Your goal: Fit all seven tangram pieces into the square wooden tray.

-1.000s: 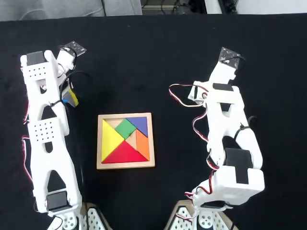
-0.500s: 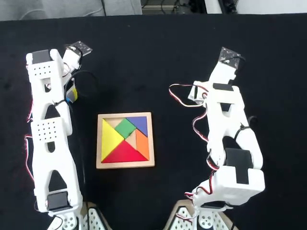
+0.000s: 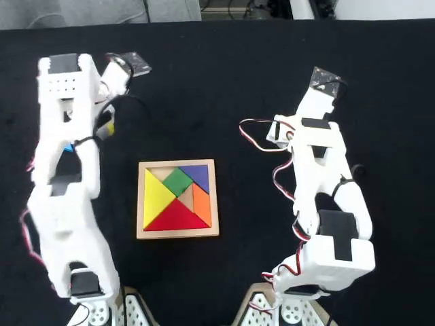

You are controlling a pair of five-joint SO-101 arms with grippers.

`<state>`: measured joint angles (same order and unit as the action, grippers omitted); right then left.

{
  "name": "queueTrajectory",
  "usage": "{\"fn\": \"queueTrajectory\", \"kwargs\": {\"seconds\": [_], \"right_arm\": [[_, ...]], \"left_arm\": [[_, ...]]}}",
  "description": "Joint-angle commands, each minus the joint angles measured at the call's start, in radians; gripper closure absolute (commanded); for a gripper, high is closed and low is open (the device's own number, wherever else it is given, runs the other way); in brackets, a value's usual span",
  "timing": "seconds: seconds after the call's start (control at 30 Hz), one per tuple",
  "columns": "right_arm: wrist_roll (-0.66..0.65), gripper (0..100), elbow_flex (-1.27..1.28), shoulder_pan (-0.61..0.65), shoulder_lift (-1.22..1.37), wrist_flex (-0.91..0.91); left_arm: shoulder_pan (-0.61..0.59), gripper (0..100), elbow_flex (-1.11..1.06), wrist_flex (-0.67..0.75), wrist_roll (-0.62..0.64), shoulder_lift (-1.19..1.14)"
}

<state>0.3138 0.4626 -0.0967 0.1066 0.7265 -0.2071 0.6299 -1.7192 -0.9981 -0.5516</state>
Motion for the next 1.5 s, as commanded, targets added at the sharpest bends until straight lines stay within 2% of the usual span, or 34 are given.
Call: {"fn": "queueTrajectory", "kwargs": {"seconds": [0.0,0.13,0.23,0.33,0.43,0.67,0.93,1.1,1.23,1.4,1.47], "right_arm": [[0.012,98.7,-0.047,-0.009,-0.061,-0.018],[0.012,98.7,-0.047,-0.009,-0.061,-0.018],[0.012,98.7,-0.048,-0.008,-0.061,-0.018],[0.012,98.7,-0.048,-0.008,-0.059,-0.018],[0.012,98.7,-0.047,-0.008,-0.059,-0.018],[0.012,98.7,-0.047,-0.008,-0.059,-0.018],[0.012,98.7,-0.047,-0.008,-0.061,-0.018],[0.012,98.7,-0.047,-0.008,-0.061,-0.018],[0.012,98.7,-0.047,-0.008,-0.061,-0.018],[0.012,98.7,-0.047,-0.008,-0.062,-0.018],[0.012,98.7,-0.047,-0.008,-0.064,-0.018]], "left_arm": [[-0.097,83,-0.065,0.19,0.017,0.187],[-0.286,78,-0.097,0.304,0.143,0.187],[-0.404,78,-0.197,0.486,0.245,0.14],[-0.46,78,-0.32,0.692,0.278,0.054],[-0.46,78,-0.39,0.77,0.282,-0.011],[-0.438,78,-0.39,0.779,0.288,-0.072],[-0.435,78,-0.312,0.779,0.384,-0.083],[-0.39,78,-0.294,0.781,0.445,-0.083],[-0.357,78,-0.334,0.809,0.448,-0.084],[-0.351,78,-0.409,0.721,0.434,-0.06],[-0.355,78,-0.418,0.637,0.373,-0.029]]}}
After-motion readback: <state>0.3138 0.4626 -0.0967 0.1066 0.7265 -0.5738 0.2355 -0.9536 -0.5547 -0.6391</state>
